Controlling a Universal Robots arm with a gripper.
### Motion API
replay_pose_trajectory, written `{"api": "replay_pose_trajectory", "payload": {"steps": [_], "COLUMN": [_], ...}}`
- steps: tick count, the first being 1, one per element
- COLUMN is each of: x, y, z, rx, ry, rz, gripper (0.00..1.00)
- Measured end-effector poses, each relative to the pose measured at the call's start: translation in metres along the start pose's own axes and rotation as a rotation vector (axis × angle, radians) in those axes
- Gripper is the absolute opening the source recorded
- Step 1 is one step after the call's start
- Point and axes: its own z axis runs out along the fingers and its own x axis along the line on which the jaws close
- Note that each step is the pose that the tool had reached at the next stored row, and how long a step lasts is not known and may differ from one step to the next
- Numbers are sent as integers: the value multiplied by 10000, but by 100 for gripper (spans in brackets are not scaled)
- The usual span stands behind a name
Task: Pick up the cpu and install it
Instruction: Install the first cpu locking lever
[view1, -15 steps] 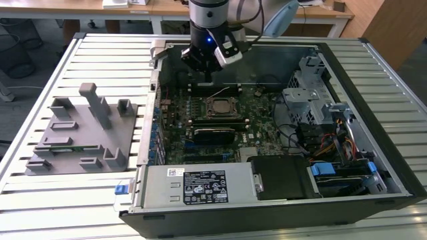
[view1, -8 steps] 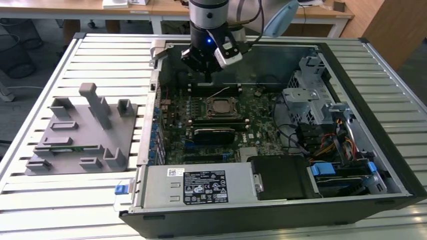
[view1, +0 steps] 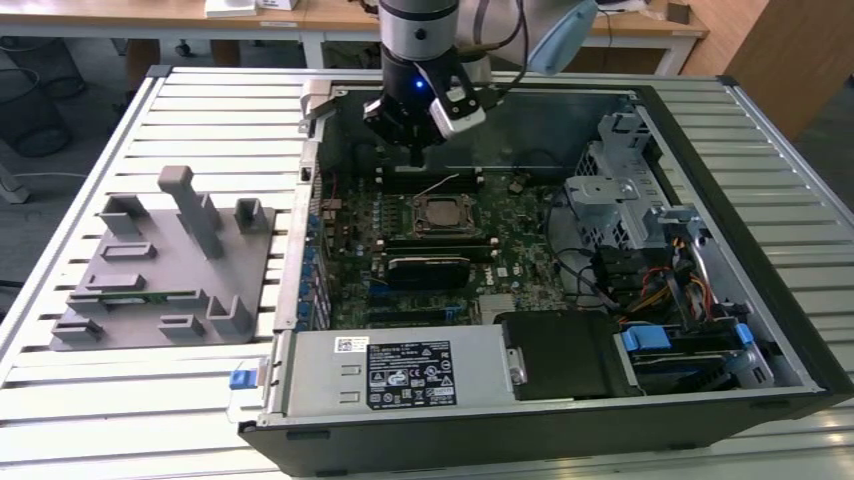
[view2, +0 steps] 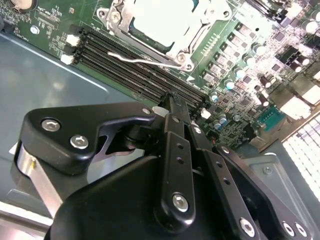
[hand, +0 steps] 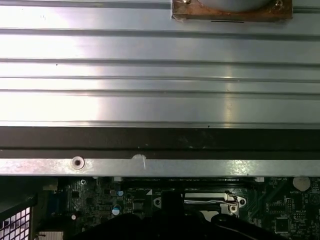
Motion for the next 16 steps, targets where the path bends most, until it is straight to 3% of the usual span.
{"api": "replay_pose_trajectory", "payload": {"steps": [4,6,9,16], "x": [-10,-13,-29,-85], "y": [-19,-31,-38,-42], "z": [8,12,21,53], "rx": [66,176,412,421], "ry": [4,3,2,4], "rz": [-47,-48,-57,-69], "gripper": [11,11,11,11]}}
